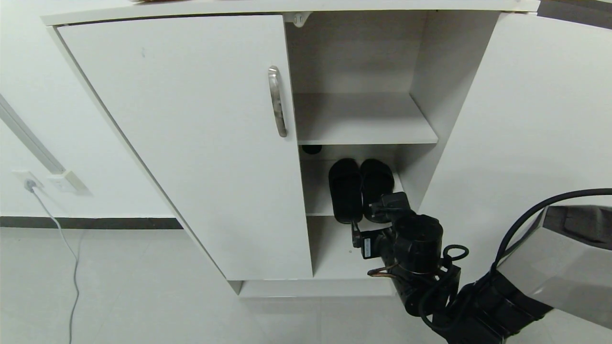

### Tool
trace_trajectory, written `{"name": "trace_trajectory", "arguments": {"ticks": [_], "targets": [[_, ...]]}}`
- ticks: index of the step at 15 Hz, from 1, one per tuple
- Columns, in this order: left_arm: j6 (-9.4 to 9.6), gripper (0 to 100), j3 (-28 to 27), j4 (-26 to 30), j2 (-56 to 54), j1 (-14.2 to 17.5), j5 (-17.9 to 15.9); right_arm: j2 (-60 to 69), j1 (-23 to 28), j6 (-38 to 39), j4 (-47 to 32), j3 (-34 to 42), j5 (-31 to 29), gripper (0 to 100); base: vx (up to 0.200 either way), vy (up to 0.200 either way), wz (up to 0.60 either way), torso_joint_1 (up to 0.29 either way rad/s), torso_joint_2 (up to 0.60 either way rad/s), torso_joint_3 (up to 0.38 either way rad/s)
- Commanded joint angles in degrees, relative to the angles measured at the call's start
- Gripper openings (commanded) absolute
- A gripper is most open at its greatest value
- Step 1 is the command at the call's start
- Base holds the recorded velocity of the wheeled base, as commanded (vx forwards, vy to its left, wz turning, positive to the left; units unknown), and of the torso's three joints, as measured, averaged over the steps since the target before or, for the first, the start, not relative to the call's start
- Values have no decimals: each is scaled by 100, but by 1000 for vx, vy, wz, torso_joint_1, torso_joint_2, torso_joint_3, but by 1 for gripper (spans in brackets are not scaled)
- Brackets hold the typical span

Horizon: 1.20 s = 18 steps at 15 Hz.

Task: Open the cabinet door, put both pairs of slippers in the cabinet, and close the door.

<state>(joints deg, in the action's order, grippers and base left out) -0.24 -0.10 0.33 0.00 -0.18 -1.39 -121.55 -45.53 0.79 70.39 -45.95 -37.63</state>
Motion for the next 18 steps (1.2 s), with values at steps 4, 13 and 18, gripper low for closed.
{"name": "trace_trajectory", "arguments": {"ticks": [4,13,18], "targets": [[-2,0,1,2,9,1,-10,-18,-8,0,1,7,2,100,0,0,0,1,0,55],[-11,0,1,2,9,1,-2,97,-17,0,19,262,63,100,0,0,0,3,4,187],[-20,0,1,2,9,1,-2,404,-8,-70,159,675,608,100,0,0,0,0,0,19]]}}
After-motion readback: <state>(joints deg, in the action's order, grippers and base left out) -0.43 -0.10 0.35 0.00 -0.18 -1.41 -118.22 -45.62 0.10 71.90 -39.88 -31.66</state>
